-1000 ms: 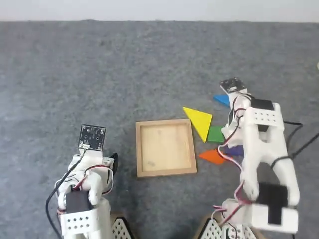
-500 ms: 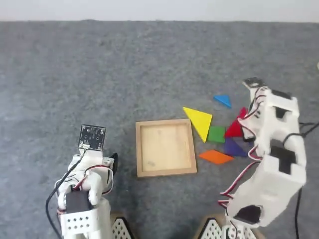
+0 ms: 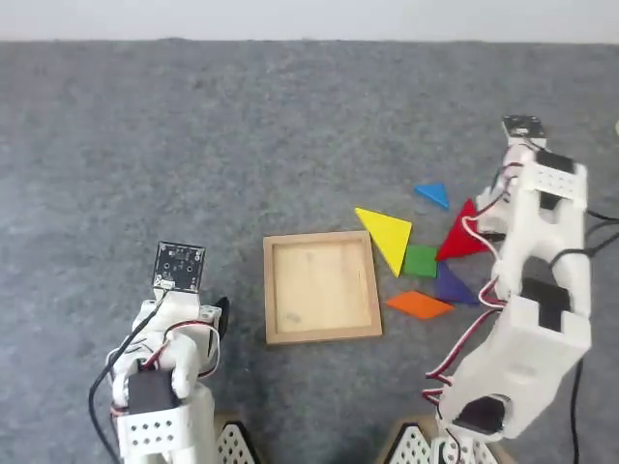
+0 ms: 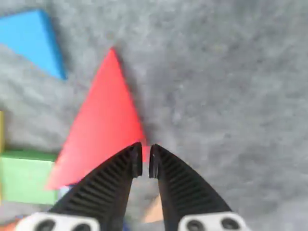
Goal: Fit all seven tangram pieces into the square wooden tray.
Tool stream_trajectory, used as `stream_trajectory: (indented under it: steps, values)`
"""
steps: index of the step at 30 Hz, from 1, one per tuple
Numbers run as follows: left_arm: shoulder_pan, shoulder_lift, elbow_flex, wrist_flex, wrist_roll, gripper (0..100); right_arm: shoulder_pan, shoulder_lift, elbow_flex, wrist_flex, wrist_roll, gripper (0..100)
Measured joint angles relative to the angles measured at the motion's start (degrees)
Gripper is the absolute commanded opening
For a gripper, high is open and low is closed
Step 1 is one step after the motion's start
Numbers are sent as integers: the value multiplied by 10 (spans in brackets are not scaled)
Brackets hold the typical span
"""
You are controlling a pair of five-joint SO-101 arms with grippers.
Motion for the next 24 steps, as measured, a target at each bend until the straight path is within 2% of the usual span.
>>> stream_trajectory:
  steps: [8, 12, 17, 24]
  values:
    - [0, 0, 0, 0, 0, 219, -84, -16, 0, 27, -175, 282]
    - [0, 0, 0, 0, 0, 219, -90, -16, 3, 18, -224, 268]
    - [0, 0, 0, 0, 0, 219, -88, -33, 74, -54, -294, 223]
    - [0, 0, 0, 0, 0, 219, -88, -55, 120, -127, -317, 224]
